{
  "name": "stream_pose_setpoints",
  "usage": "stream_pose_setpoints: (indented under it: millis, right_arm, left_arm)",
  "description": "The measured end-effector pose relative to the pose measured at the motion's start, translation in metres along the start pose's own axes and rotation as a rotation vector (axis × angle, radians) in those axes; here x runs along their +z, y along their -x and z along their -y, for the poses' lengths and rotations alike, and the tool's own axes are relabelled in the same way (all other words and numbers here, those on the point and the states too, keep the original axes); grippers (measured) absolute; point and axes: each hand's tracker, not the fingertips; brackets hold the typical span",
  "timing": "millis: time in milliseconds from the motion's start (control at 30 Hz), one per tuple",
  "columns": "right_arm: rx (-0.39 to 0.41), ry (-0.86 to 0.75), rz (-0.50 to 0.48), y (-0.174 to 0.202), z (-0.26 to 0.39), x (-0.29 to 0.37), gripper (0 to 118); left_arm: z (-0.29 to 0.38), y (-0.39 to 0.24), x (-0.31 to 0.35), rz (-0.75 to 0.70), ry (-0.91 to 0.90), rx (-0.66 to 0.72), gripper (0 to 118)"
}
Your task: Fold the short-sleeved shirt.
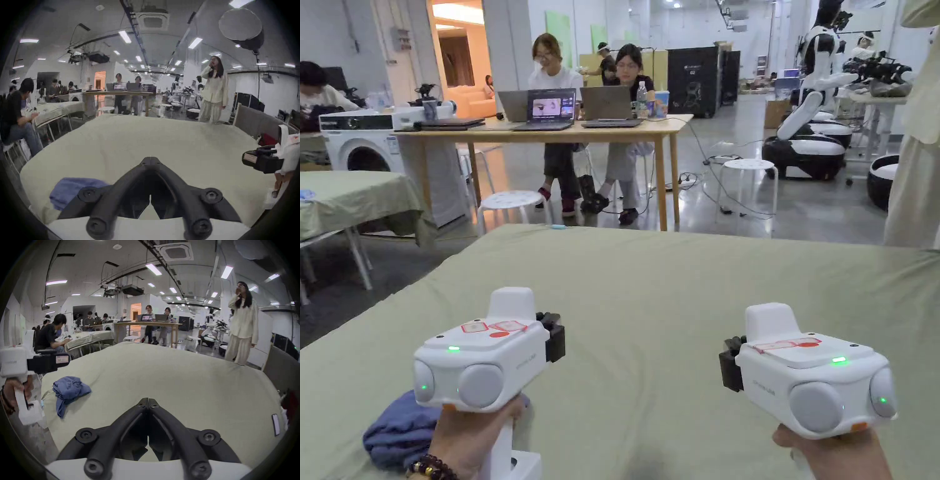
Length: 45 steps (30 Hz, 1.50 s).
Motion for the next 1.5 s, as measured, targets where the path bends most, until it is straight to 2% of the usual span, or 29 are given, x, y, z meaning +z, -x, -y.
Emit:
stream_pose_setpoints:
  millis: [300, 500, 767, 1000, 1200, 1233, 1267, 1300, 1333, 1367, 1433, 1467, 1500]
  right_arm:
    - [-0.036, -0.096, 0.231, -0.128, -0.018, 0.064, 0]
    - [-0.061, -0.191, 0.353, -0.191, -0.021, 0.080, 0]
    - [-0.021, -0.310, 0.426, -0.224, -0.010, 0.070, 0]
    - [-0.053, -0.354, 0.467, -0.229, 0.001, 0.054, 0]
    - [-0.068, -0.357, 0.452, -0.229, 0.001, 0.050, 0]
    - [-0.076, -0.359, 0.451, -0.230, 0.001, 0.049, 1]
    - [-0.083, -0.356, 0.448, -0.230, 0.001, 0.049, 5]
    - [-0.084, -0.353, 0.446, -0.230, 0.001, 0.048, 18]
    - [-0.085, -0.345, 0.435, -0.230, 0.002, 0.047, 45]
    - [-0.085, -0.341, 0.431, -0.230, 0.002, 0.046, 70]
    - [-0.079, -0.331, 0.442, -0.229, 0.005, 0.041, 108]
    - [-0.075, -0.336, 0.450, -0.228, 0.007, 0.041, 118]
    - [-0.074, -0.347, 0.455, -0.228, 0.009, 0.041, 118]
  left_arm:
    - [-0.038, -0.140, -0.059, 0.070, -0.073, -0.021, 0]
    - [-0.047, -0.211, -0.090, 0.105, -0.149, -0.047, 0]
    - [-0.034, -0.245, -0.115, 0.063, -0.236, -0.119, 0]
    - [-0.022, -0.243, -0.129, 0.023, -0.247, -0.093, 0]
    - [-0.022, -0.238, -0.133, 0.014, -0.241, -0.079, 0]
    - [-0.022, -0.237, -0.133, 0.015, -0.241, -0.088, 3]
    - [-0.022, -0.238, -0.131, 0.012, -0.241, -0.088, 14]
    - [-0.021, -0.237, -0.131, 0.022, -0.237, -0.085, 29]
    - [-0.021, -0.236, -0.131, 0.034, -0.228, -0.086, 60]
    - [-0.020, -0.236, -0.131, 0.033, -0.225, -0.085, 80]
    - [-0.016, -0.239, -0.132, 0.010, -0.227, -0.097, 114]
    - [-0.014, -0.239, -0.132, -0.003, -0.243, -0.097, 118]
    - [-0.013, -0.238, -0.130, -0.002, -0.263, -0.091, 118]
